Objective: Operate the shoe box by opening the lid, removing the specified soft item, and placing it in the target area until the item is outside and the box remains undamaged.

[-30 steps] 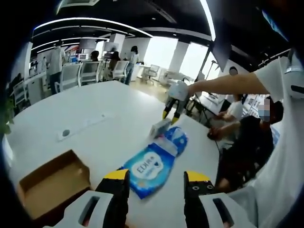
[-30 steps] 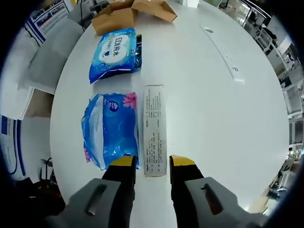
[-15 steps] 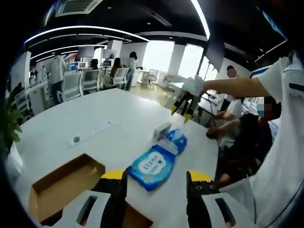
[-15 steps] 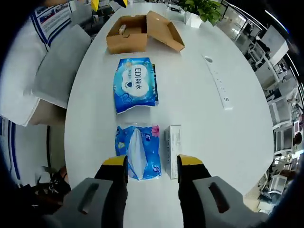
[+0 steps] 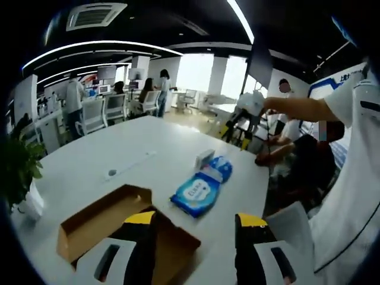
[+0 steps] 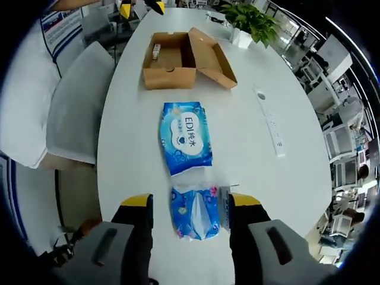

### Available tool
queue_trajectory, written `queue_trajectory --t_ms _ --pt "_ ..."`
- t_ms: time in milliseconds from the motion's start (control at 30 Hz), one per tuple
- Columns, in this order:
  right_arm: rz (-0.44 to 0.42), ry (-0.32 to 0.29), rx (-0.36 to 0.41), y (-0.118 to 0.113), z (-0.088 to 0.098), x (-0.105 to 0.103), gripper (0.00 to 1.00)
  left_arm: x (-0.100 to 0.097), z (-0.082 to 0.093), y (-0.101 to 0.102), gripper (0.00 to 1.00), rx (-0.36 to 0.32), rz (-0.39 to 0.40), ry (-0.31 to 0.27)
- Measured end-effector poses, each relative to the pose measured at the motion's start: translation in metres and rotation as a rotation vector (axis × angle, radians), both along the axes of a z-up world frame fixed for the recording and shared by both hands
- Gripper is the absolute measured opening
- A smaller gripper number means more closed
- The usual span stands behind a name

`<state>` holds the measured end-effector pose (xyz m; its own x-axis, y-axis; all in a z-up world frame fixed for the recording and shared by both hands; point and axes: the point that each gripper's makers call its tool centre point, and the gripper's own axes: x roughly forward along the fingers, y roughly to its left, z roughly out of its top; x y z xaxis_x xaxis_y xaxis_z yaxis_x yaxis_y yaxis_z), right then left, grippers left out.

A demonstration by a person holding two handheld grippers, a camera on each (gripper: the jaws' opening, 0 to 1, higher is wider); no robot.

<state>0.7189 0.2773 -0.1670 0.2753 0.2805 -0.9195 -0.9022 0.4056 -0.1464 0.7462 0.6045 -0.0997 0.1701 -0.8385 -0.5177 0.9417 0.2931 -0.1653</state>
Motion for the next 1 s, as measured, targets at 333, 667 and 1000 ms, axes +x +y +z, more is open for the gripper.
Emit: queue_trajectory --t_ms 333,667,1000 --pt "-0.001 -0.036 0.078 0.107 0.009 0.012 0.43 0.016 0.002 0.089 0.53 0.031 -0.015 -0.008" --pt "-0.019 -0.035 0.119 0.199 0.0 0.028 0.39 0.037 0.001 0.16 0.53 0.024 -0.045 -0.016" --pt "-0.004 -0.017 0.126 0.267 -0.009 0.033 0.37 0.062 -0.026 0.187 0.51 0.058 -0.146 0.009"
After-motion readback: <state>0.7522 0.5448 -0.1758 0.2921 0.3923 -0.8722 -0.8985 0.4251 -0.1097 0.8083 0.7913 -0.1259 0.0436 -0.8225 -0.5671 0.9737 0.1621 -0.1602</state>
